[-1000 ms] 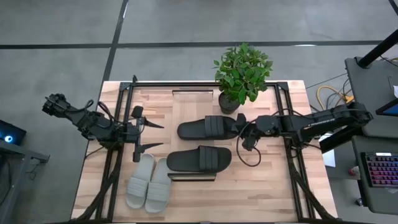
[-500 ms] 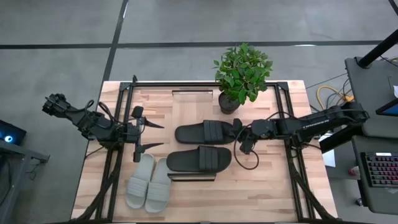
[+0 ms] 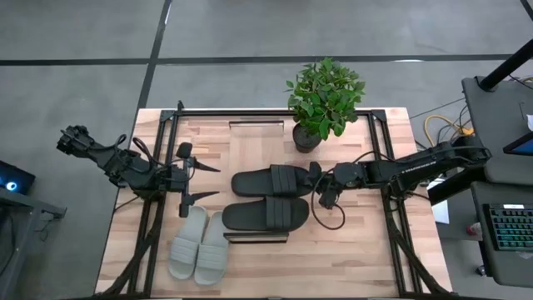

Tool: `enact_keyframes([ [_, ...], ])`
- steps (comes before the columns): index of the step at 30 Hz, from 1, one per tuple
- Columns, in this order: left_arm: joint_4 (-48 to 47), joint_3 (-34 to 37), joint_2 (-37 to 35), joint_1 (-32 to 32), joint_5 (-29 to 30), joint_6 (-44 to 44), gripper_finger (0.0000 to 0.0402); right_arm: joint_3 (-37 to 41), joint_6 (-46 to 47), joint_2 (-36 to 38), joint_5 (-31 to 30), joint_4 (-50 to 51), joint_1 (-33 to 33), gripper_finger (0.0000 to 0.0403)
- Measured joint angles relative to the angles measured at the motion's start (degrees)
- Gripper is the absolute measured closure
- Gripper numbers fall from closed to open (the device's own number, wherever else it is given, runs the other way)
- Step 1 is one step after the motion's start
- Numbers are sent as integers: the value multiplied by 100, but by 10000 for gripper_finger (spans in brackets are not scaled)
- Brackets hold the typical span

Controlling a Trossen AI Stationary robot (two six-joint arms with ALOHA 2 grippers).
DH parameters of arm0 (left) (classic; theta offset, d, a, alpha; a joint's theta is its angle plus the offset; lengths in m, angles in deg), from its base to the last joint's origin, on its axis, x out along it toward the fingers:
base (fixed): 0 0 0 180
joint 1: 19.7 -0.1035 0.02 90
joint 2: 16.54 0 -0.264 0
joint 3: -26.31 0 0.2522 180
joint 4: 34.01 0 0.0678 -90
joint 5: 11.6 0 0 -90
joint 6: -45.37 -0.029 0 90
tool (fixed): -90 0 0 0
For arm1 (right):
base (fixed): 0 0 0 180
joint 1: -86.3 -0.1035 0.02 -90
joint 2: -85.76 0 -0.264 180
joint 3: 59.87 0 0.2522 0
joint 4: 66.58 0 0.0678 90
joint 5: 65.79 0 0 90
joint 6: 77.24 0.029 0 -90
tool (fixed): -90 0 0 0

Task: Pick and place slides into the shelf
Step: Put the black slipper on the shelf

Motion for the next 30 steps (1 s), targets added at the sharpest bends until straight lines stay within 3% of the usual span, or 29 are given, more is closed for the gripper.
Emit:
enact_keyframes([
  [13,5,0,-4,-4,33,-40,157,0,-462,-123,-251,-461,-24,367],
  [30,19,0,38,-4,33,-30,157,0,-260,-152,-175,-439,-19,367],
])
